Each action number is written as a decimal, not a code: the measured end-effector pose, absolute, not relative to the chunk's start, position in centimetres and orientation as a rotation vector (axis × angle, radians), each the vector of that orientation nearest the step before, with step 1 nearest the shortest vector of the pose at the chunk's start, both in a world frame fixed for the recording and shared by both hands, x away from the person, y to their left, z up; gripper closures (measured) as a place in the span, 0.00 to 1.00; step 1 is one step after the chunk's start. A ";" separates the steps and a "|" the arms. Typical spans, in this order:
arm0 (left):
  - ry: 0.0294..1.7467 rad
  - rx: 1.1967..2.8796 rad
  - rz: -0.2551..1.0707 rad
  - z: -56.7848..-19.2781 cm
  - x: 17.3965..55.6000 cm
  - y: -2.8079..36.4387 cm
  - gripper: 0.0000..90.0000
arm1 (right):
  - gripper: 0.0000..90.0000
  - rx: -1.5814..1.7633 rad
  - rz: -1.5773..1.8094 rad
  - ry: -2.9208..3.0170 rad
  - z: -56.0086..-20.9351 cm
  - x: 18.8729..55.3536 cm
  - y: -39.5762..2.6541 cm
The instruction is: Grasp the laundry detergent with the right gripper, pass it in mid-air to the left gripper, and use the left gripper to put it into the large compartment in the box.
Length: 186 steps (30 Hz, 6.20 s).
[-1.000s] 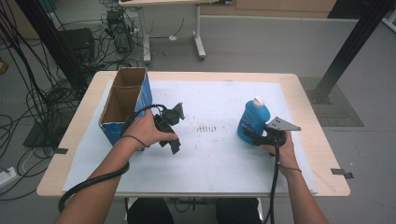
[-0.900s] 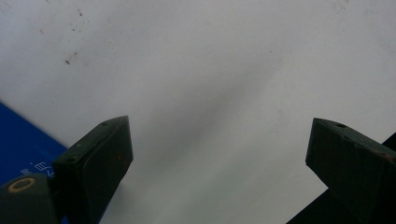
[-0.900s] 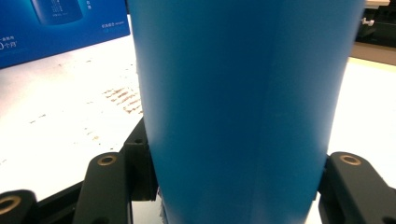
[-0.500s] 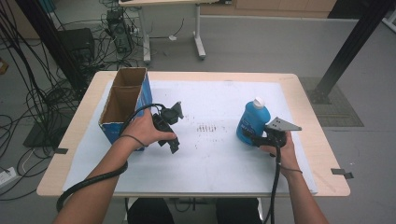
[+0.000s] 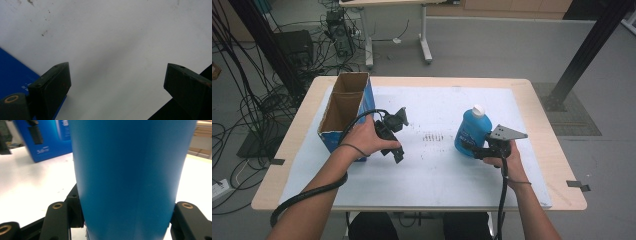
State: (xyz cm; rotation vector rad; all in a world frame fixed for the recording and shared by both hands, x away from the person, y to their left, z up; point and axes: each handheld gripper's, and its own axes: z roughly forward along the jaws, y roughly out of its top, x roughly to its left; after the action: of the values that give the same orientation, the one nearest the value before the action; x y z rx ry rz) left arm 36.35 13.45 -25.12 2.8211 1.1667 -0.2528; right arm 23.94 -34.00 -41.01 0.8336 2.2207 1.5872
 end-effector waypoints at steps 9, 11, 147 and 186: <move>1.146 2.824 -0.254 -24.9 36.2 13.2 0.09 | 0.46 0.750 1.616 2.294 -40.3 24.3 -32.6; 1.140 2.825 -0.254 -24.8 36.1 13.2 0.09 | 0.46 0.737 1.628 2.309 -40.2 24.4 -32.5; 0.010 3.128 -0.063 -9.5 31.6 -0.6 0.15 | 0.46 0.341 1.756 2.582 -39.0 25.7 -26.3; 0.025 3.128 -0.055 -9.4 31.3 -0.6 0.15 | 0.46 0.340 1.761 2.566 -38.6 25.6 -26.0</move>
State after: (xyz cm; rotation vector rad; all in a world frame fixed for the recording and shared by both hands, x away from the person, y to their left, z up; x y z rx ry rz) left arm 31.33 -0.62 -9.44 3.1280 0.0245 -0.0554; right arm 25.59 -26.04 -38.63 0.3398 2.5656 1.7608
